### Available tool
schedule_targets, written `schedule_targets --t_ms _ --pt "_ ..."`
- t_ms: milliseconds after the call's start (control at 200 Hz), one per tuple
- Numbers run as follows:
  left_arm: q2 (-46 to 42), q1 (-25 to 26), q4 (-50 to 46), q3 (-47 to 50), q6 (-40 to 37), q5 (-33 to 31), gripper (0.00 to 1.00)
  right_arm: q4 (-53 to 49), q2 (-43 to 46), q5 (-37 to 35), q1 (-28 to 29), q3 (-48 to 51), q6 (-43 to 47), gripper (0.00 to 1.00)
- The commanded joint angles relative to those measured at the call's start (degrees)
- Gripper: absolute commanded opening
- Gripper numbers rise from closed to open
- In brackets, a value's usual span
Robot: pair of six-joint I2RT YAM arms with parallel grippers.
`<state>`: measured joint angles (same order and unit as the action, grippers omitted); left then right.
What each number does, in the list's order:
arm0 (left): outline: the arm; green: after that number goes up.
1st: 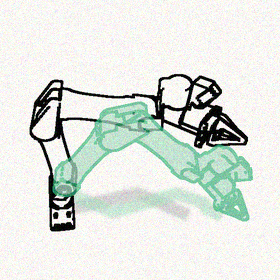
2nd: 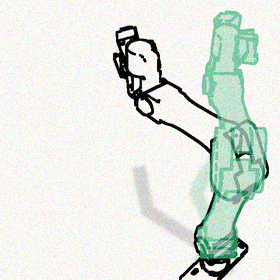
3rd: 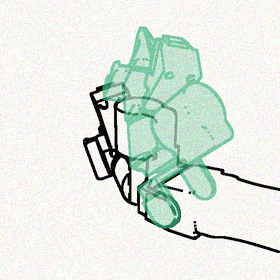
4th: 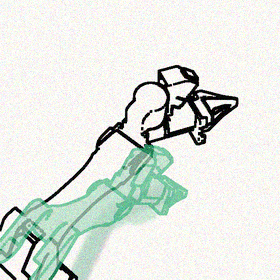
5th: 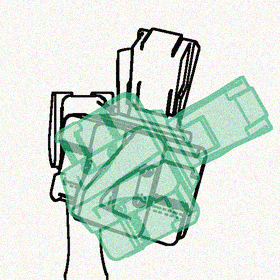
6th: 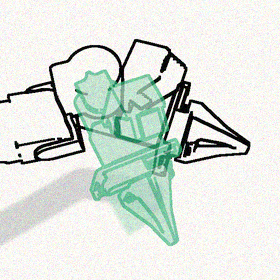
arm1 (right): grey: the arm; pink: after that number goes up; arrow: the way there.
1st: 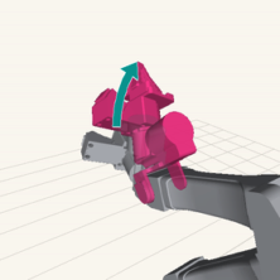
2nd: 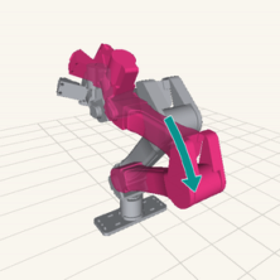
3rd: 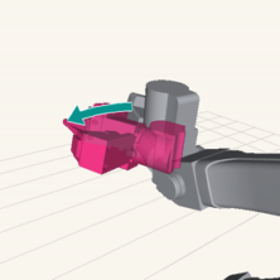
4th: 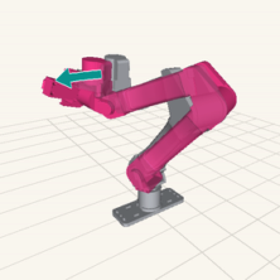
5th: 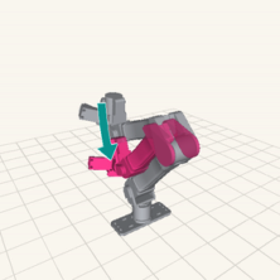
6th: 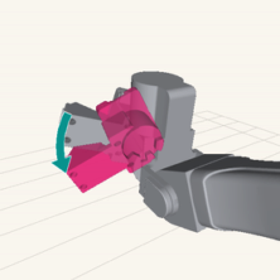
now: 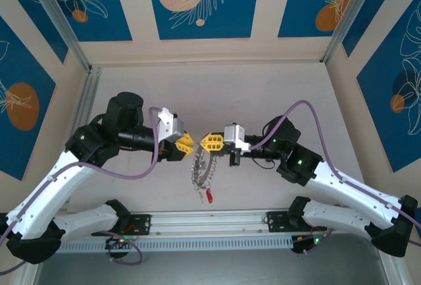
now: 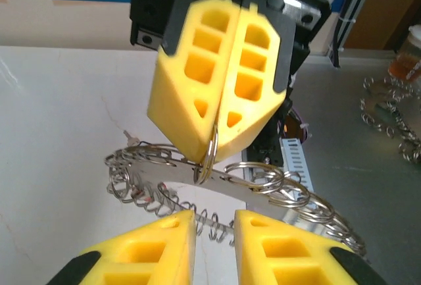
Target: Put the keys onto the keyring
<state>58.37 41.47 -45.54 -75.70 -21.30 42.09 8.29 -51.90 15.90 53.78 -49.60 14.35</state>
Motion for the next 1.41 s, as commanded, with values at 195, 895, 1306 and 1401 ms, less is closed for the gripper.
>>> schedule_targets --t_ms 195,895,1306,1401 --pt "-1.3 1.7 -0.7 -1.1 -1.7 -2.4 0.27 -4.9 -1.4 -2.6 1.6 -3.6 -1.5 0.0" --pt "1.5 4.4 0.0 -1.2 -2.3 -8.1 0.08 -5.4 -2.9 0.2 1.7 -4.5 -3.3 0.0" --pt "-4.9 5.6 13.3 8.1 4.2 -10.3 0.0 -4.2 0.6 2.4 0.3 -1.4 -5.7 0.19" --pt "-6.9 5.5 18.0 10.7 6.4 -9.3 0.0 -4.0 1.3 3.8 -1.2 -0.6 -7.9 0.3"
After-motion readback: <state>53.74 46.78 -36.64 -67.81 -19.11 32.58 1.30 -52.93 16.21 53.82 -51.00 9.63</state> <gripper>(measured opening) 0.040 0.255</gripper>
